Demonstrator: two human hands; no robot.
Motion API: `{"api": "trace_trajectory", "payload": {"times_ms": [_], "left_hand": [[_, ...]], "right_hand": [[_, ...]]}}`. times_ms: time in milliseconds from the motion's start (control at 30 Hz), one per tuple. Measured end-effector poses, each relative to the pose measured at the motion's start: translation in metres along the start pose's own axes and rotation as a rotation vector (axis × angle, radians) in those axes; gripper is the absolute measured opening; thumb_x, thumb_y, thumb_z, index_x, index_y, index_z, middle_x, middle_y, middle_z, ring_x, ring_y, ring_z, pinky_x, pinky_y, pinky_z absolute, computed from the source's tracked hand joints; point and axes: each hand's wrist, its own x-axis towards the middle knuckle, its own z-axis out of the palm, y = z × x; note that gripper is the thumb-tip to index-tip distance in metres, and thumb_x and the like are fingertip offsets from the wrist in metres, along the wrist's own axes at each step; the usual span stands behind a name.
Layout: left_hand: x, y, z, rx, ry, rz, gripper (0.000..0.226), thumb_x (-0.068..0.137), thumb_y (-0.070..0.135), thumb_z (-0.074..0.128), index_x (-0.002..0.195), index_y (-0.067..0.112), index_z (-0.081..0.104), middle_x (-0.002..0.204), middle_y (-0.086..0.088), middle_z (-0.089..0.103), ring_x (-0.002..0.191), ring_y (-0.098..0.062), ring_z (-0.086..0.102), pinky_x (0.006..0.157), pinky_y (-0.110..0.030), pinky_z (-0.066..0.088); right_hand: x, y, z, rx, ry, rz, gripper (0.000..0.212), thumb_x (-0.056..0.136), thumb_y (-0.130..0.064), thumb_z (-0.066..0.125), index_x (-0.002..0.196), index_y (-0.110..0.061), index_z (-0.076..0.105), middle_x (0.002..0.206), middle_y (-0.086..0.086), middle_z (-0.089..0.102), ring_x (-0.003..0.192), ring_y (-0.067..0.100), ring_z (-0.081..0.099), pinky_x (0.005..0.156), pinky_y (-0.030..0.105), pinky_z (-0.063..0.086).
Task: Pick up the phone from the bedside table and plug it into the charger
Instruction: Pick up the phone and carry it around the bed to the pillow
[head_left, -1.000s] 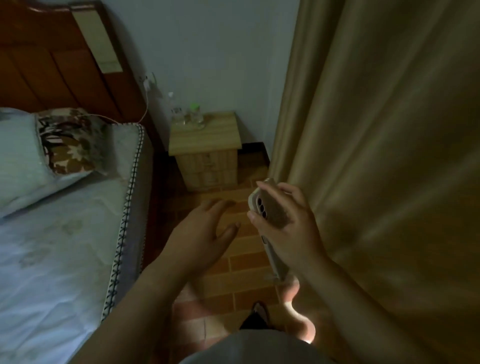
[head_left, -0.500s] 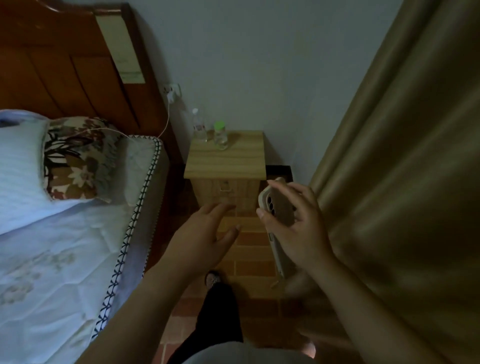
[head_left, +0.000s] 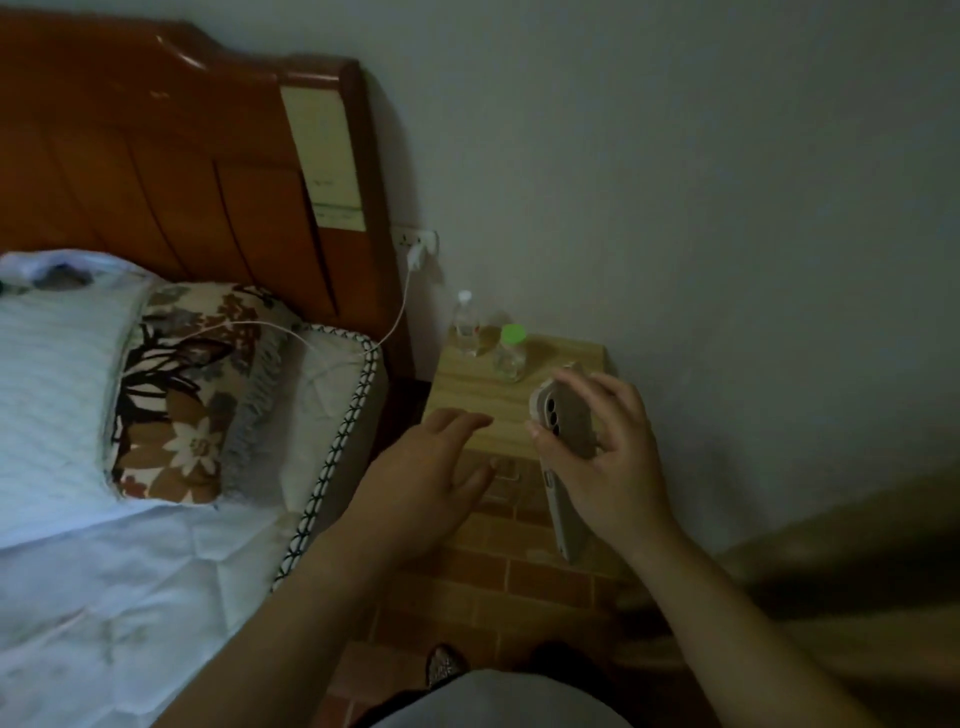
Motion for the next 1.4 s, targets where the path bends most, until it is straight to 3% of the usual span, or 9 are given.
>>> {"api": "trace_trajectory", "payload": {"times_ms": [133,233,567,767,900,1000,1133,1267,1400], "left_hand": [[0.024,-0.032,-0.013,-0.006,0.011,-0.097,0.045,0.089,0.042,0.046,0.132,0.028,0.040,0.135,0.001,0.044,0.110,-0.017,0.051,0.089,-0.040,0.047],[0.045,-0.056,-0.025,0.002,0.064,-0.171,0.045,0.089,0.043,0.045,0.131,0.026,0.042,0.133,0.001,0.046,0.097,-0.011,0.055,0.086,-0.036,0.048],[0.124,-0.116,-0.055,0.079,0.184,-0.365,0.046,0.090,0.044,0.045,0.132,0.027,0.039,0.136,0.001,0.045,0.110,-0.015,0.050,0.084,-0.029,0.043],[0.137,-0.145,-0.062,0.017,0.268,-0.506,0.044,0.090,0.041,0.048,0.131,0.026,0.043,0.133,0.001,0.047,0.106,-0.016,0.052,0.081,-0.024,0.038],[0.120,-0.168,-0.078,0.014,0.361,-0.623,0.042,0.089,0.042,0.049,0.128,0.028,0.045,0.131,0.003,0.049,0.090,-0.009,0.051,0.077,-0.023,0.038],[0.107,-0.191,-0.095,0.017,0.416,-0.688,0.042,0.088,0.040,0.051,0.127,0.025,0.047,0.130,0.001,0.052,0.104,-0.013,0.052,0.080,-0.023,0.038],[0.094,-0.228,-0.118,-0.002,0.431,-0.706,0.042,0.088,0.037,0.052,0.127,0.023,0.048,0.128,-0.001,0.053,0.110,-0.017,0.052,0.087,-0.028,0.041],[0.086,-0.272,-0.149,-0.030,0.439,-0.715,0.044,0.088,0.039,0.050,0.129,0.025,0.046,0.129,0.000,0.051,0.104,-0.015,0.055,0.085,-0.031,0.045],[0.074,-0.318,-0.183,-0.068,0.485,-0.697,0.040,0.088,0.039,0.050,0.126,0.028,0.047,0.125,0.002,0.053,0.100,-0.011,0.053,0.083,-0.030,0.046]], "right_hand": [[0.045,0.015,0.031,0.009,-0.101,-0.004,0.046,0.072,-0.057,0.061,0.117,-0.050,0.052,0.123,-0.005,0.040,0.113,0.006,0.046,0.083,0.040,0.055],[0.083,0.020,0.058,0.024,-0.177,-0.038,0.045,0.072,-0.060,0.059,0.115,-0.054,0.049,0.122,-0.007,0.039,0.111,-0.002,0.044,0.083,0.035,0.055],[0.224,0.038,0.132,0.073,-0.378,-0.183,0.046,0.069,-0.073,0.052,0.113,-0.062,0.044,0.120,-0.006,0.039,0.109,0.008,0.048,0.079,0.035,0.057],[0.264,0.040,0.175,0.119,-0.523,-0.243,0.043,0.070,-0.063,0.058,0.111,-0.058,0.049,0.118,-0.002,0.042,0.106,0.006,0.050,0.085,0.034,0.054],[0.273,0.025,0.220,0.173,-0.639,-0.256,0.042,0.073,-0.047,0.069,0.112,-0.050,0.054,0.118,-0.003,0.039,0.106,0.001,0.048,0.086,0.025,0.051],[0.280,0.008,0.260,0.182,-0.636,-0.307,0.044,0.074,-0.039,0.072,0.113,-0.048,0.053,0.114,-0.005,0.037,0.103,-0.010,0.043,0.080,0.011,0.047],[0.288,-0.016,0.311,0.209,-0.659,-0.258,0.043,0.073,-0.044,0.070,0.114,-0.047,0.054,0.116,-0.005,0.038,0.105,0.001,0.046,0.086,0.032,0.053],[0.288,-0.042,0.362,0.206,-0.678,-0.272,0.043,0.072,-0.047,0.070,0.112,-0.050,0.053,0.117,-0.004,0.040,0.108,-0.002,0.045,0.087,0.036,0.053],[0.286,-0.069,0.411,0.208,-0.677,-0.279,0.044,0.070,-0.052,0.067,0.112,-0.052,0.051,0.118,-0.003,0.039,0.115,0.013,0.045,0.087,0.041,0.053]]}}
